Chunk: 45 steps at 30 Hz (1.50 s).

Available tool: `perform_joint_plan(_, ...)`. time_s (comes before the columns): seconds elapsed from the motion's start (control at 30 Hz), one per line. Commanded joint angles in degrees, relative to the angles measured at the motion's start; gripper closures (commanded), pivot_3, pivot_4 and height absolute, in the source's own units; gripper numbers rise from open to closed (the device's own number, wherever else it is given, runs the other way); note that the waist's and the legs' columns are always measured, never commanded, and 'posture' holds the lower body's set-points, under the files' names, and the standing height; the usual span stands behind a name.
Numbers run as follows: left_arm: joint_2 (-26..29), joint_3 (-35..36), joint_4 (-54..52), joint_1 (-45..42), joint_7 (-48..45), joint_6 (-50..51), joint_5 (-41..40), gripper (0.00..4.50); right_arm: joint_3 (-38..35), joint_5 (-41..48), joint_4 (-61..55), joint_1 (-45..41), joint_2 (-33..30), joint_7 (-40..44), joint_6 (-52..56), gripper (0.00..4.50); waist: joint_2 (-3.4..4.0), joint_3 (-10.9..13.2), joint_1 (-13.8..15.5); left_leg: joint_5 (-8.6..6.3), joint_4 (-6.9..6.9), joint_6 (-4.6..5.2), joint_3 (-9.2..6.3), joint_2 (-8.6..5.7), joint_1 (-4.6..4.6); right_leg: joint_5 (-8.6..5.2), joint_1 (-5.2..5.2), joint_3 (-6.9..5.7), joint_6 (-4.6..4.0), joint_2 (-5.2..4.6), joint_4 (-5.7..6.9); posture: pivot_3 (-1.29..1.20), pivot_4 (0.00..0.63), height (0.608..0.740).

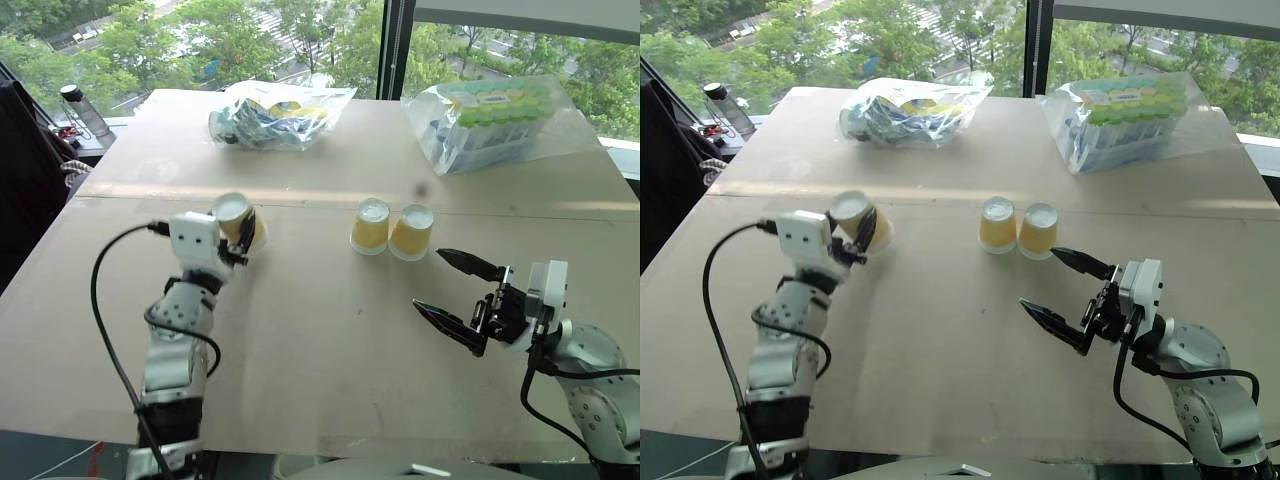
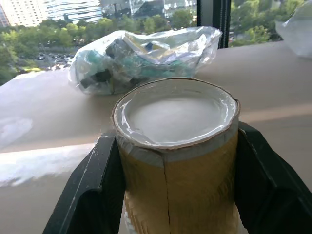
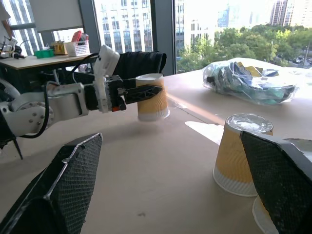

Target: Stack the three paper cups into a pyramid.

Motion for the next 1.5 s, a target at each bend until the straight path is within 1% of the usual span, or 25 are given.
perform_joint_plan(0.03,2.5,-3.2,-0.2,-10.3,-11.1,8.2,-9.8,2.23,-3.5,0.6,-1.9,1.9,0.4,-0.8,-2.6,0.0,0.0,0.0,-0.1,0.05,0.01,-0.08,-0.01,-0.03,-0.03,0.0,0.0,-0.01,0.0,-0.01,0.0,0.0,0.15,0.74)
perform_joint_plan(0.13,5.0,-6.9,4.4,-22.6,-19.2,13.9,-12.1,2.23,-5.8,1.3,-2.2,4.1,1.2,-2.0,-3.8,0.0,-0.03,0.0,-0.3,0.06,0.1,-0.1,0.0,-0.1,-0.07,0.01,0.0,-0.1,0.03,0.04,0.01,0.0,0.15,0.74)
perform_joint_plan(0.23,6.1,-10.7,10.4,-30.7,-26.1,13.8,-10.6,2.23,-7.7,0.9,-2.1,5.8,2.2,-3.1,-5.4,0.0,0.0,0.0,-1.0,0.06,0.12,-0.1,0.07,-0.14,-0.03,0.02,-0.01,0.04,0.07,0.1,-0.01,0.0,0.15,0.74)
perform_joint_plan(0.33,4.9,-13.2,17.9,-37.4,-32.0,12.3,-9.9,2.23,-9.6,-0.4,-1.7,8.4,2.8,-3.0,-8.2,0.0,0.01,0.0,-1.5,0.06,0.05,-0.1,-0.01,-0.21,0.11,0.01,-0.03,0.26,0.09,0.19,-0.01,0.0,0.15,0.74)
perform_joint_plan(0.47,2.7,-16.5,25.4,-41.4,-38.5,9.0,-7.8,2.23,-10.9,-1.1,-2.7,12.7,3.9,-3.7,-10.2,0.0,0.01,0.0,-1.6,0.06,0.06,-0.09,-0.03,-0.21,0.1,0.01,-0.03,0.27,0.09,0.24,0.01,0.0,0.15,0.74)
perform_joint_plan(0.53,1.1,-17.8,28.1,-42.6,-40.3,6.9,-6.4,2.23,-11.0,-1.5,-3.4,14.5,4.5,-4.0,-11.2,0.0,0.01,0.0,-1.5,0.05,0.06,-0.07,-0.03,-0.21,0.11,0.02,-0.03,0.28,0.1,0.24,0.02,0.0,0.15,0.74)
perform_joint_plan(0.7,-3.0,-19.1,32.1,-43.4,-40.9,4.0,-4.1,2.23,-10.5,-2.4,-4.3,15.9,5.2,-5.4,-12.2,0.0,-0.01,0.1,-1.6,0.01,0.11,0.01,0.0,-0.21,0.1,0.06,-0.03,0.36,0.18,0.25,0.02,0.0,0.15,0.74)
perform_joint_plan(0.87,-5.0,-18.7,34.0,-43.5,-40.4,2.4,-3.1,2.23,-9.8,-2.8,-5.9,16.2,5.6,-7.1,-11.9,0.0,0.0,0.1,-1.6,0.01,0.12,0.01,-0.02,-0.2,0.09,0.07,-0.04,0.37,0.18,0.25,0.02,0.0,0.15,0.74)
perform_joint_plan(1.07,-5.0,-19.2,35.2,-43.6,-40.8,1.2,-1.6,2.23,-10.0,-2.3,-6.6,15.9,5.4,-8.3,-11.5,0.0,0.0,0.1,-1.5,-0.07,0.12,0.15,-0.02,-0.21,0.09,0.07,-0.04,0.37,0.18,0.25,0.03,0.0,0.15,0.74)
perform_joint_plan(1.3,-4.8,-18.8,33.3,-41.9,-40.7,1.9,-1.6,2.23,-9.8,-2.4,-5.8,13.7,4.8,-8.8,-11.3,0.0,0.0,0.1,-1.5,-0.07,0.13,0.15,-0.02,-0.21,0.09,0.07,-0.04,0.37,0.18,0.24,0.03,0.0,0.15,0.74)
perform_joint_plan(1.5,-3.5,-18.6,32.5,-40.7,-40.5,2.5,-1.3,2.23,-9.7,-2.3,-5.6,12.1,4.4,-9.1,-10.5,0.0,0.0,0.1,-1.5,-0.07,0.13,0.15,-0.02,-0.21,0.09,0.07,-0.04,0.37,0.18,0.25,0.03,0.0,0.15,0.74)
